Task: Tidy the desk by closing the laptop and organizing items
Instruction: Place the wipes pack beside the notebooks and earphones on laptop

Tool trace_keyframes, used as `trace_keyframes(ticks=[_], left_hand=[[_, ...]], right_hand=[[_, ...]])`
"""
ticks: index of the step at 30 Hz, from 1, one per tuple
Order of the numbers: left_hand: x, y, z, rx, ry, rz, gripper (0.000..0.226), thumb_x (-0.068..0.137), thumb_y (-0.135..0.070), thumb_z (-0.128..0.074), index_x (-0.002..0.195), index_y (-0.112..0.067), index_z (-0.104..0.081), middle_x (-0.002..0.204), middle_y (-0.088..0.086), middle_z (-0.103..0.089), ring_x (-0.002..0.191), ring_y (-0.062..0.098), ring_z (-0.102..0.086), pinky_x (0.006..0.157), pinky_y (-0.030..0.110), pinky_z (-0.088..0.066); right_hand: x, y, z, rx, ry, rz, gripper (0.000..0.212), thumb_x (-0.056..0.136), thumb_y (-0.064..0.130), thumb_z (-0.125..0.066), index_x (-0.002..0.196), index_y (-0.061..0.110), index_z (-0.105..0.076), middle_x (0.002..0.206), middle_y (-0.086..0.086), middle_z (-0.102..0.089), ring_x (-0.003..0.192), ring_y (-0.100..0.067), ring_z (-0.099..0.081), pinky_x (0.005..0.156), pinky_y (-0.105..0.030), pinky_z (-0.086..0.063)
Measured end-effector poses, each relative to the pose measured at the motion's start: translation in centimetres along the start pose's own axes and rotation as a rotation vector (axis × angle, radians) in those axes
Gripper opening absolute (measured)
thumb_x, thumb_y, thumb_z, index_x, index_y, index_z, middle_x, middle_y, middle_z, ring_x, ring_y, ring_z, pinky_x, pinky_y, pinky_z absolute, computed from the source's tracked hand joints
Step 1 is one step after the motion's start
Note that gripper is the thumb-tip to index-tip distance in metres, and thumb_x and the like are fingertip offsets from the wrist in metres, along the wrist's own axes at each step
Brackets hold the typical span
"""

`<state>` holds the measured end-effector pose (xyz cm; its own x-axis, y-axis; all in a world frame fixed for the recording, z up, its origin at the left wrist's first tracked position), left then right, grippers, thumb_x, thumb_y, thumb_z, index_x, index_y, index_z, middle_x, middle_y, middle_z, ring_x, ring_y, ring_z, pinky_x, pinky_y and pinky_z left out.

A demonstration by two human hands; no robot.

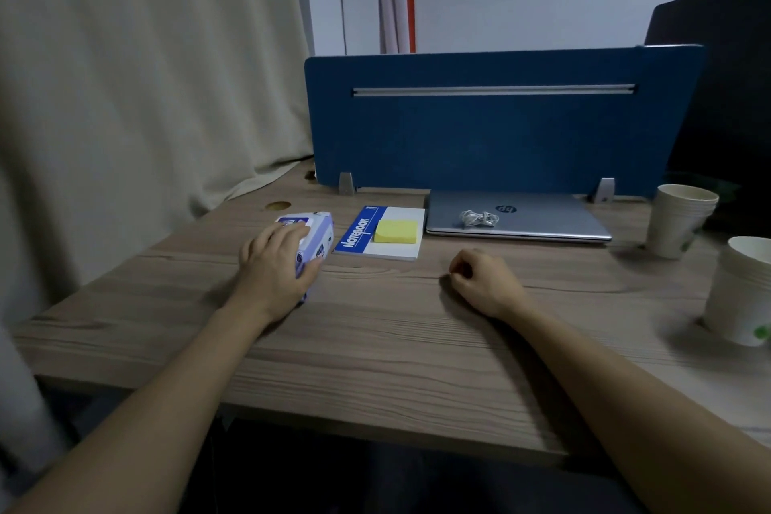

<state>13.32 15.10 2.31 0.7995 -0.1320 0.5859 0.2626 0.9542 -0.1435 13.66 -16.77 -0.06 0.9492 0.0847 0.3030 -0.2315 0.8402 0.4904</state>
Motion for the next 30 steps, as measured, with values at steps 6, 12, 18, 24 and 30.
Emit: trace_keyframes(ticks=[6, 12, 18, 24, 30], left_hand=[[3.9, 0.3, -4.6, -0.005, 0.029, 0.044, 0.061, 0.097, -0.046, -0.048, 0.146, -0.012, -0.036, 0.154, 0.011, -0.036, 0.146, 0.036, -0.017, 0.117, 0.051, -0.014], [8.1, 1.6, -9.2, -0.061, 0.095, 0.090, 0.077, 0.099, -0.052, -0.037, 0.157, -0.018, -0.001, 0.166, 0.002, 0.003, 0.151, 0.030, 0.012, 0.120, 0.048, 0.003], [12.1, 2.4, -13.4, -0.009, 0.141, 0.114, 0.077, 0.098, -0.058, -0.022, 0.153, -0.024, 0.019, 0.164, 0.001, 0.019, 0.149, 0.023, 0.022, 0.118, 0.046, 0.010], [14.7, 2.8, -16.0, 0.018, 0.195, 0.128, 0.080, 0.096, -0.064, -0.016, 0.151, -0.024, 0.025, 0.163, 0.001, 0.024, 0.149, 0.022, 0.022, 0.117, 0.047, 0.012], [14.3, 2.8, -16.2, -0.161, 0.231, 0.144, 0.090, 0.092, -0.071, -0.016, 0.155, -0.015, 0.015, 0.164, 0.004, 0.018, 0.147, 0.012, 0.018, 0.120, 0.039, 0.007]], right_hand=[[2.2, -0.6, -0.9, -0.091, 0.013, 0.049, 0.018, 0.091, 0.020, -0.055, 0.100, 0.006, -0.061, 0.107, -0.014, -0.055, 0.096, -0.033, -0.056, 0.082, -0.033, -0.044], [5.2, -1.7, -1.3, -0.176, -0.021, 0.089, 0.021, 0.090, 0.023, -0.054, 0.099, 0.005, -0.062, 0.109, -0.015, -0.056, 0.101, -0.033, -0.054, 0.088, -0.037, -0.045], [8.1, -2.3, -1.8, -0.226, -0.062, 0.162, 0.020, 0.089, 0.025, -0.053, 0.092, 0.008, -0.062, 0.104, -0.012, -0.059, 0.096, -0.030, -0.055, 0.082, -0.039, -0.049], [9.7, -3.0, -2.5, -0.240, -0.094, 0.168, 0.018, 0.087, 0.024, -0.053, 0.091, 0.008, -0.061, 0.097, -0.011, -0.058, 0.090, -0.030, -0.054, 0.070, -0.031, -0.038], [9.5, -3.0, -2.3, -0.220, -0.083, 0.162, 0.018, 0.088, 0.023, -0.053, 0.093, 0.008, -0.062, 0.099, -0.012, -0.059, 0.092, -0.030, -0.054, 0.072, -0.032, -0.039]])
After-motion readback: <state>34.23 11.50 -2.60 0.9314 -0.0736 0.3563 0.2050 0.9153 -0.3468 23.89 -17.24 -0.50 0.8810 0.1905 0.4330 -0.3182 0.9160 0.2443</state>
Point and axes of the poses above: each hand's wrist, its own x-axis towards the middle knuckle, its own z-axis out of the back of the hand, y = z × x, the point moved 5 cm from there along x, towards the middle knuckle
